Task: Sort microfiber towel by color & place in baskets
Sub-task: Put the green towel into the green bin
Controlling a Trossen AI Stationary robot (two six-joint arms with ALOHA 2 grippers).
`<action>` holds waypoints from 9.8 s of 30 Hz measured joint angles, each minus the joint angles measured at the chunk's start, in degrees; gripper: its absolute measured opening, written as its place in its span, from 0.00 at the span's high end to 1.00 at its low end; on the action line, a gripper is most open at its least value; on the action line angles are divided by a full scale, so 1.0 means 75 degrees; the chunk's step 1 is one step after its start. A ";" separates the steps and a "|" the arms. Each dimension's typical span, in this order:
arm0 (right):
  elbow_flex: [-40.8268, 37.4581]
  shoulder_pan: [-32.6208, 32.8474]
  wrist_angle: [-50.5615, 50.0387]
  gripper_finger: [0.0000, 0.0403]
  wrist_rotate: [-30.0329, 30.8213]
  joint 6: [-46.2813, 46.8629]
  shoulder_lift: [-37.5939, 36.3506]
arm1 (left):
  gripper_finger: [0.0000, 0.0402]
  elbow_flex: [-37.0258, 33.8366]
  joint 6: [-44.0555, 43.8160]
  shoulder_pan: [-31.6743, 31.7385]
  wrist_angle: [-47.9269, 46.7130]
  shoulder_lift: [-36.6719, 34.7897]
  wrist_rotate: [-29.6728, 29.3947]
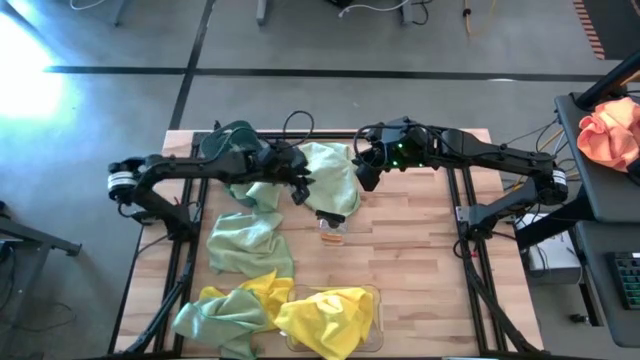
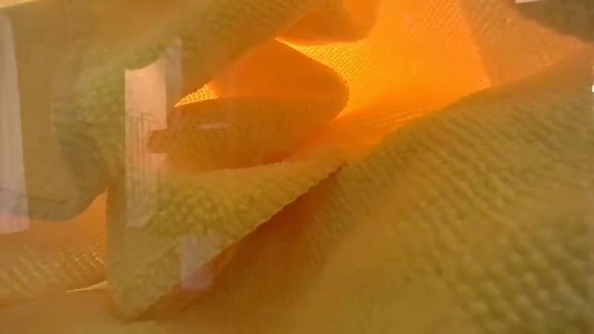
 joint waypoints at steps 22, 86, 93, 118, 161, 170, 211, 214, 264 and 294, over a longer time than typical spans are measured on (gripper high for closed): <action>-0.0006 0.0000 -0.0004 0.80 0.0003 0.0103 0.0000 | 0.68 0.0003 -0.0248 0.0752 0.0925 0.1575 0.0759; -0.0012 0.0050 0.0023 0.80 0.0004 0.0624 -0.0001 | 0.68 0.0105 -0.0884 0.0917 0.1699 0.3430 0.3874; -0.0012 0.0047 0.0002 0.80 0.0006 0.0625 0.0000 | 0.68 0.0111 -0.0927 0.0917 0.1905 0.3510 0.3929; -0.0012 0.0047 0.0008 0.80 0.0009 0.0637 0.0000 | 0.73 0.0117 -0.1232 0.0929 0.2044 0.3473 0.2263; -0.0012 0.0050 0.0004 0.80 0.0006 0.0595 -0.0002 | 0.93 0.0105 -0.1315 0.0827 0.1893 0.3595 0.0846; -0.0012 0.0047 0.0004 0.80 0.0006 0.0554 -0.0003 | 0.91 0.0105 -0.1305 0.0827 0.1896 0.3595 0.0881; -0.0012 0.0047 -0.0002 0.80 0.0003 0.0488 0.0000 | 0.62 0.3118 0.1096 0.0824 -0.1290 0.4554 0.1453; -0.0012 0.0047 -0.0006 0.80 0.0005 0.0488 -0.0003 | 0.62 0.3349 0.1300 0.0777 -0.1636 0.4611 0.1261; -0.0012 0.0047 -0.0111 0.80 0.0009 -0.0168 -0.0003 | 1.00 0.5917 0.0961 0.0351 -0.5125 0.4691 0.0692; -0.0292 0.0047 -0.0695 0.80 0.0009 -0.0480 -0.0003 | 1.00 1.0165 0.1032 0.0161 -1.0829 0.3861 -0.2129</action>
